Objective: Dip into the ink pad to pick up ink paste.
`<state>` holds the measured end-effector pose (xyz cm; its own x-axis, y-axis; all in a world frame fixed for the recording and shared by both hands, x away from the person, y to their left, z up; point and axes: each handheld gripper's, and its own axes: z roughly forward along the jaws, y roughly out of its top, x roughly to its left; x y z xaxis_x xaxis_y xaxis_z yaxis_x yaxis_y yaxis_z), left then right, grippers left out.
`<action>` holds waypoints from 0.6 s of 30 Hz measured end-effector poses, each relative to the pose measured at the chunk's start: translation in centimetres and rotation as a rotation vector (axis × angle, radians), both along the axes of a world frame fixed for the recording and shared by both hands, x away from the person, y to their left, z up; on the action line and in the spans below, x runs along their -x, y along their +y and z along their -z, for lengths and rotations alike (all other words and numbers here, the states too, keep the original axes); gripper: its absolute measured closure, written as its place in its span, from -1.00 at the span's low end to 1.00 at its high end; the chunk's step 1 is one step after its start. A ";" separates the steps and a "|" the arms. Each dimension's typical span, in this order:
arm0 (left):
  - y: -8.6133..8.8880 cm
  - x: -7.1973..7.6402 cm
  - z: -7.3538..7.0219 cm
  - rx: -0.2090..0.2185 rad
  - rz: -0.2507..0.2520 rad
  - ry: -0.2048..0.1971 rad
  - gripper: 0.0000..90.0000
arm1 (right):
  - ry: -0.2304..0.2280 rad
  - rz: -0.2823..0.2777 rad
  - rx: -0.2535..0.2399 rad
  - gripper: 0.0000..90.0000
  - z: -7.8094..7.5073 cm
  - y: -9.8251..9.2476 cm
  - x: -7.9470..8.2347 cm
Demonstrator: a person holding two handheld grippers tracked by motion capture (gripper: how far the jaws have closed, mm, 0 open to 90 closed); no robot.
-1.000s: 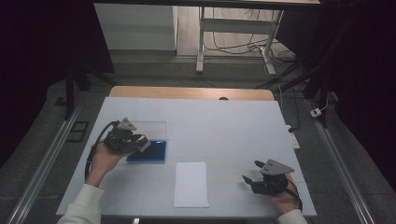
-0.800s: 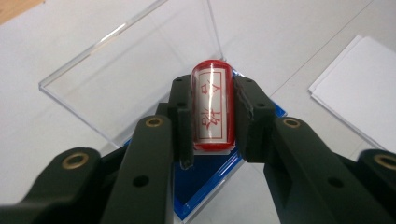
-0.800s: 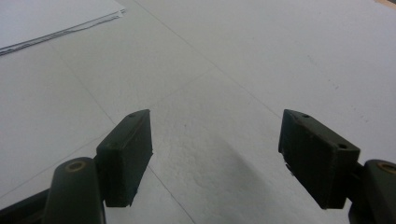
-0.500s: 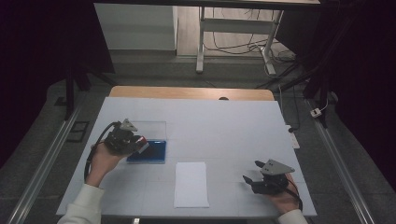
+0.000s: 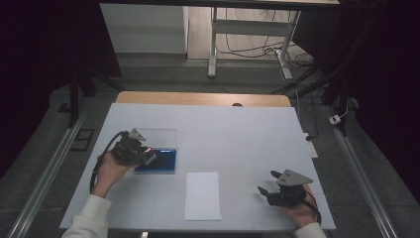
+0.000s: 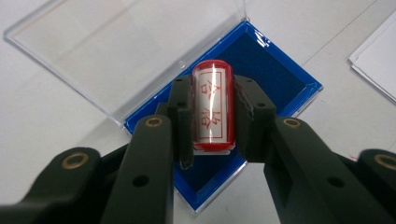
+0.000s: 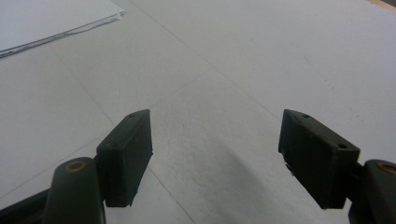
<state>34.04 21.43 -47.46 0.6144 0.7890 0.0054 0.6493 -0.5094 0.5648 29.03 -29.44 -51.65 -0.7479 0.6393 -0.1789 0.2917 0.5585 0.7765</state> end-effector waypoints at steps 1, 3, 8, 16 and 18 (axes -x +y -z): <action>0.0 0.0 0.1 0.000 0.002 0.004 0.55 | 0.000 0.001 0.001 -0.44 0.0 0.0 0.0; -0.1 -0.1 0.3 -0.003 0.002 0.008 0.56 | 0.000 0.003 0.001 -0.44 0.0 0.0 0.0; -0.1 -0.3 0.7 -0.006 -0.001 0.021 0.55 | -0.001 0.000 0.006 -0.43 0.0 -0.1 0.0; 0.0 -0.4 0.9 -0.003 -0.002 0.033 0.56 | -0.002 0.004 0.010 -0.43 0.0 -0.1 0.0; 0.0 -0.4 0.9 -0.004 -0.002 0.032 0.56 | -0.001 0.000 0.007 -0.43 0.0 -0.1 0.0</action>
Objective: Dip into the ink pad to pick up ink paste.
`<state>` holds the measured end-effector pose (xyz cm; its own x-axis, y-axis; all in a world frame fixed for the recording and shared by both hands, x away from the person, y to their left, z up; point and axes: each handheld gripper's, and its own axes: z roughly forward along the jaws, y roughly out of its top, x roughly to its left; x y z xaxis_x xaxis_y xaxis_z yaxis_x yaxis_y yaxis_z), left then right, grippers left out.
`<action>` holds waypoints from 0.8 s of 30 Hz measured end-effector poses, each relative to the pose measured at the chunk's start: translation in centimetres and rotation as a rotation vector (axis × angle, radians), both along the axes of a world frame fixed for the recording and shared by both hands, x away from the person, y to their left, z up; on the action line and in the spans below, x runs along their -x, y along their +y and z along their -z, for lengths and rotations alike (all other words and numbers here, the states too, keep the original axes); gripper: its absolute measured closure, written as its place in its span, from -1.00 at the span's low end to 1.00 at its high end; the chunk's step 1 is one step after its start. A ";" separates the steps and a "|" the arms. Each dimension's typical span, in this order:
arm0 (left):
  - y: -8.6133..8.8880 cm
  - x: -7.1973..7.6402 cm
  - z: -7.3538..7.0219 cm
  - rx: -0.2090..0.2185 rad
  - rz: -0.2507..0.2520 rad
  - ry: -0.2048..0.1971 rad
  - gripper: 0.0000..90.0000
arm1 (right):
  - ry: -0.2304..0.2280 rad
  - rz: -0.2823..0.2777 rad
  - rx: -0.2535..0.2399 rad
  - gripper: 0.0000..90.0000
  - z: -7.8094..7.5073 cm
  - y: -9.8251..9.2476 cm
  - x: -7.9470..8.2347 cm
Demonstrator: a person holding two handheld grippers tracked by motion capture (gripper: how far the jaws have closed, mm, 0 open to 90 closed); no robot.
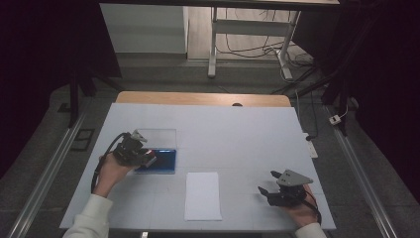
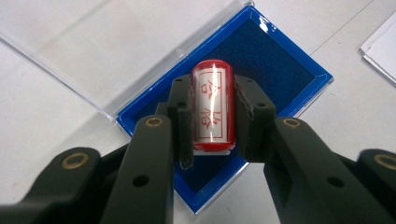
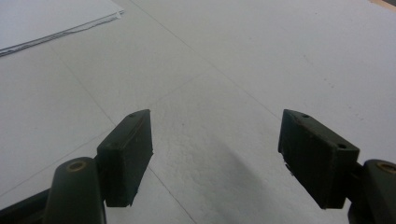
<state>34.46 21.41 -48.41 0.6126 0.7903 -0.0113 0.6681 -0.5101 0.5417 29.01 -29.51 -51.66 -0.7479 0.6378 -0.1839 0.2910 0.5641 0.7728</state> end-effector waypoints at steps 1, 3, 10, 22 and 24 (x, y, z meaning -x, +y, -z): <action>0.0 0.0 0.0 -0.003 0.002 -0.001 0.56 | 0.000 0.000 0.000 -0.43 0.0 0.0 0.0; -0.1 0.0 0.0 -0.007 0.002 -0.002 0.56 | 0.000 -0.001 0.002 -0.43 0.0 0.0 0.0; -0.1 0.0 0.0 -0.014 0.002 0.000 0.56 | 0.000 0.004 0.008 -0.43 0.1 0.0 0.0; -0.8 0.1 -0.1 -0.063 -0.002 -0.004 0.56 | 0.002 -0.003 0.009 -0.42 0.1 0.1 0.0; -1.1 0.1 0.0 -0.079 -0.001 -0.004 0.56 | 0.002 -0.004 0.004 -0.42 0.1 0.1 0.0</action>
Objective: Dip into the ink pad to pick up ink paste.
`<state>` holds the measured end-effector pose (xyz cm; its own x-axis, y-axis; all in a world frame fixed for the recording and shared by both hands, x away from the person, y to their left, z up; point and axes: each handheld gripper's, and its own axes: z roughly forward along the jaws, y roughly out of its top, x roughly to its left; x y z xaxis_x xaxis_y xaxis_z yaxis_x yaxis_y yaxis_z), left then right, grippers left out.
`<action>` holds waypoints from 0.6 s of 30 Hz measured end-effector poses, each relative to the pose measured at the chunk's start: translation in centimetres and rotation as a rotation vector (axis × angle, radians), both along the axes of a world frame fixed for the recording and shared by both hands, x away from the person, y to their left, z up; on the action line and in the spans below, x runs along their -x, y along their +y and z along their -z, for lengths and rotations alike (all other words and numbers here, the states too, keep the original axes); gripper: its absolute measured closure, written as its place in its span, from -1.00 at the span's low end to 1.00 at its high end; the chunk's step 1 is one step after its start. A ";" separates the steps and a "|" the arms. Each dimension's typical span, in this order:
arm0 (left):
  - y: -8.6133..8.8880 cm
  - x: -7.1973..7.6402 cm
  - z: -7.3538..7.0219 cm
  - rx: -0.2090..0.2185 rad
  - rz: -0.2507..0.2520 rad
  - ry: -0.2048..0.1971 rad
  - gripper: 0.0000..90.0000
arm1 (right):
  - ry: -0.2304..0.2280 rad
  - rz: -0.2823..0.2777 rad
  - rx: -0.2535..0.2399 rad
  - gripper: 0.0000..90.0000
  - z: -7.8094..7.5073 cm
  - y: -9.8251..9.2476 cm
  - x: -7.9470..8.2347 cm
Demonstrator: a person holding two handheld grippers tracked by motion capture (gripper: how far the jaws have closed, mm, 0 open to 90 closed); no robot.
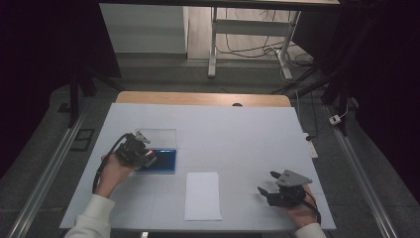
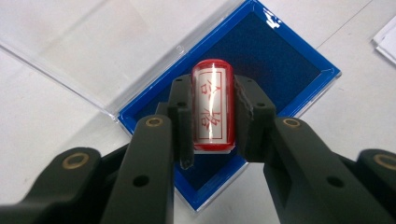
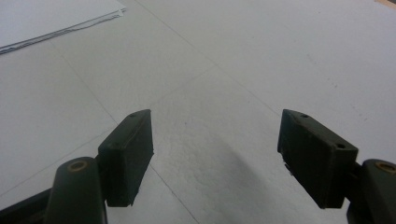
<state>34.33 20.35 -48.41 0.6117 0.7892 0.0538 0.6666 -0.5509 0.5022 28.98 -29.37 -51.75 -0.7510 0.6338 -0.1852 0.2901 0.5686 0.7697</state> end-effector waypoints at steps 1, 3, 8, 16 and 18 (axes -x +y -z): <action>-0.1 0.0 0.1 -0.007 0.000 0.002 0.56 | 0.001 -0.002 -0.001 -0.42 0.0 0.0 0.0; -0.1 0.0 0.1 -0.006 -0.004 0.004 0.56 | 0.001 -0.003 0.003 -0.42 0.0 0.1 0.0; 0.0 0.0 0.3 0.007 -0.007 0.001 0.57 | 0.001 -0.003 0.000 -0.42 0.0 0.2 0.1; -0.3 0.1 0.4 -0.017 -0.002 -0.010 0.57 | 0.000 -0.006 0.007 -0.42 0.0 0.3 0.1; -0.1 0.1 0.4 -0.009 -0.001 -0.008 0.57 | 0.000 -0.006 0.008 -0.42 0.0 0.3 0.1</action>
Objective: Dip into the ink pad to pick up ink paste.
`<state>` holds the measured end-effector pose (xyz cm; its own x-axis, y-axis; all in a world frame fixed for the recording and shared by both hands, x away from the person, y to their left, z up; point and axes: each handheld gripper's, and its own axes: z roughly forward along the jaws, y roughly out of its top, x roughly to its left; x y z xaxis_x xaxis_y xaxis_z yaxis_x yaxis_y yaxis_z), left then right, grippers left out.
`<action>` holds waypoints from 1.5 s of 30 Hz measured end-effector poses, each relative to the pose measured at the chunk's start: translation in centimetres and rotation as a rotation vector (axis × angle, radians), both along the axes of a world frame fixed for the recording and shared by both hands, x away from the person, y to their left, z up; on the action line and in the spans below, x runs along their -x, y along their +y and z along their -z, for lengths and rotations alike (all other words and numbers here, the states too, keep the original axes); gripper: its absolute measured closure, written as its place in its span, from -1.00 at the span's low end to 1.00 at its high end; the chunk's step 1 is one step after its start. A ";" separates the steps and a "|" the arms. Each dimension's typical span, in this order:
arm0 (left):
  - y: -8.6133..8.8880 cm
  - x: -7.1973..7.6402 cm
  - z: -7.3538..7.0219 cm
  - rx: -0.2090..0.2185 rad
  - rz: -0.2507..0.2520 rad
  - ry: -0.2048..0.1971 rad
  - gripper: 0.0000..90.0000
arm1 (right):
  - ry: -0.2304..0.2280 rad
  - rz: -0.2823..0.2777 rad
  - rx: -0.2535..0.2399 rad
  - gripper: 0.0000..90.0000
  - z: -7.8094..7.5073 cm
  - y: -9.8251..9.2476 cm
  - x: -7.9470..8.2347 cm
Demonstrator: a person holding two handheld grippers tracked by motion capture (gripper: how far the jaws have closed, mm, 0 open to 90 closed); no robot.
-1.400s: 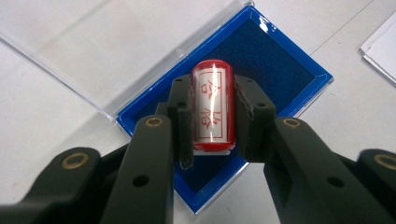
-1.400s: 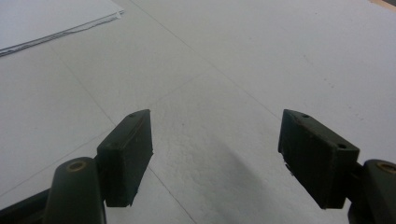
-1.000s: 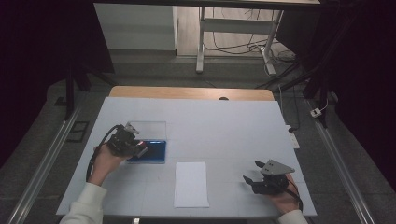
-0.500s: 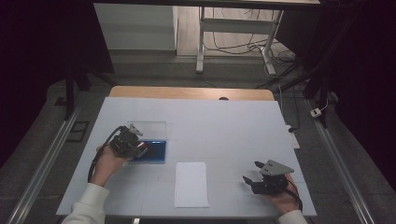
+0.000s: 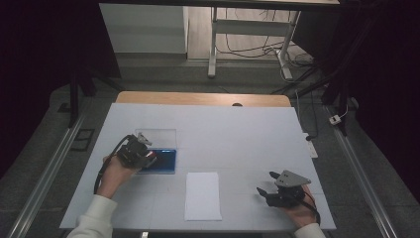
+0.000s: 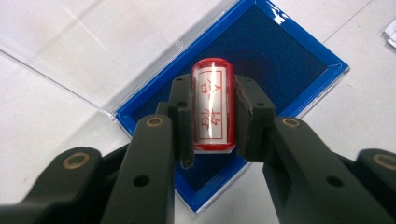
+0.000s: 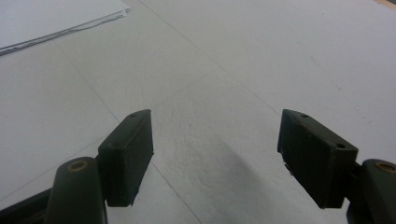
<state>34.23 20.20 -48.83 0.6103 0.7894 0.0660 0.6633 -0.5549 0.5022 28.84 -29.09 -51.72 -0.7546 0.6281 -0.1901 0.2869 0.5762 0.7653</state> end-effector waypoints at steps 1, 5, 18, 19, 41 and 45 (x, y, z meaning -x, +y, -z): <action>0.1 0.0 0.0 0.007 -0.001 0.003 0.57 | 0.001 0.000 0.000 -0.42 0.0 0.0 0.0; 0.1 0.0 0.0 0.008 -0.001 0.002 0.57 | 0.001 0.000 0.002 -0.42 0.0 0.0 0.0; -0.1 0.1 0.1 -0.003 0.001 -0.006 0.57 | 0.000 0.000 0.004 -0.42 0.1 0.0 0.0; -0.1 0.1 0.1 -0.004 0.001 -0.008 0.57 | 0.000 -0.001 0.006 -0.42 0.1 0.0 0.0; 1.0 0.2 -0.9 0.068 -0.001 -0.035 0.56 | -0.006 0.007 -0.004 -0.42 -0.1 -0.3 0.0; 1.6 0.6 -1.9 0.128 -0.004 -0.068 0.55 | -0.003 0.011 -0.004 -0.42 -0.1 -0.4 0.0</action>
